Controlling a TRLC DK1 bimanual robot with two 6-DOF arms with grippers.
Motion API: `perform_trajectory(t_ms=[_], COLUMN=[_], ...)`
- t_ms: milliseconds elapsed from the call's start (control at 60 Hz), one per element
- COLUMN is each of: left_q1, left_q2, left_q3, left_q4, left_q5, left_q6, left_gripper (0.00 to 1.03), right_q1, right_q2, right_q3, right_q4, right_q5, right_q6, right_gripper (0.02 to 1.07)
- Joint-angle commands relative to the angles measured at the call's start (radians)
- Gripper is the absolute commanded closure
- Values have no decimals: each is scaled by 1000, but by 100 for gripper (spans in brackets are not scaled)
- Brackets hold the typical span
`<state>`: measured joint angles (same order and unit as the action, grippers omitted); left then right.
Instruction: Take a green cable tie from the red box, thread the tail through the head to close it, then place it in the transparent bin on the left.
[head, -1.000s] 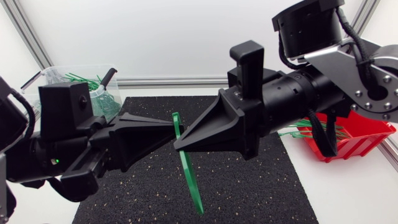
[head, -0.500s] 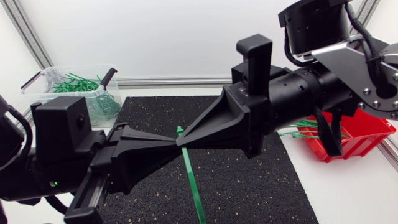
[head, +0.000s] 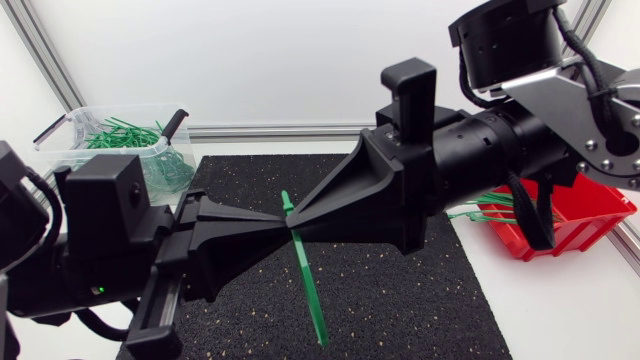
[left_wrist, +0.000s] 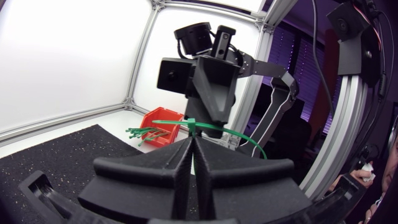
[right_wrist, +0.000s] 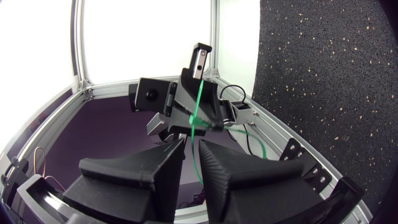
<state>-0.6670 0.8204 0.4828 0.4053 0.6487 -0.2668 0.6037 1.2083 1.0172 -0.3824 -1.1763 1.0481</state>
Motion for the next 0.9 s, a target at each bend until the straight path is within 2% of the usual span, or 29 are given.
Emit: perform_trajectory(t_ms=[0, 317, 583, 883], left_q1=[30, 38, -46, -100], left_q2=[25, 13, -1, 13], left_q3=[-9, 7, 27, 48], left_q4=[26, -23, -123, -161], left_q5=[5, -6, -103, -184], left_q6=[40, 158, 319, 429], left_gripper=[99, 99, 99, 99], right_q1=[-19, -130, -143, -101], right_q2=[-38, -9, 119, 152], right_q3=[11, 43, 49, 44], right_q4=[-9, -15, -15, -67], right_q5=[-8, -49, -63, -83], right_q6=[6, -42, -203, -309], right_gripper=[70, 70, 71, 71])
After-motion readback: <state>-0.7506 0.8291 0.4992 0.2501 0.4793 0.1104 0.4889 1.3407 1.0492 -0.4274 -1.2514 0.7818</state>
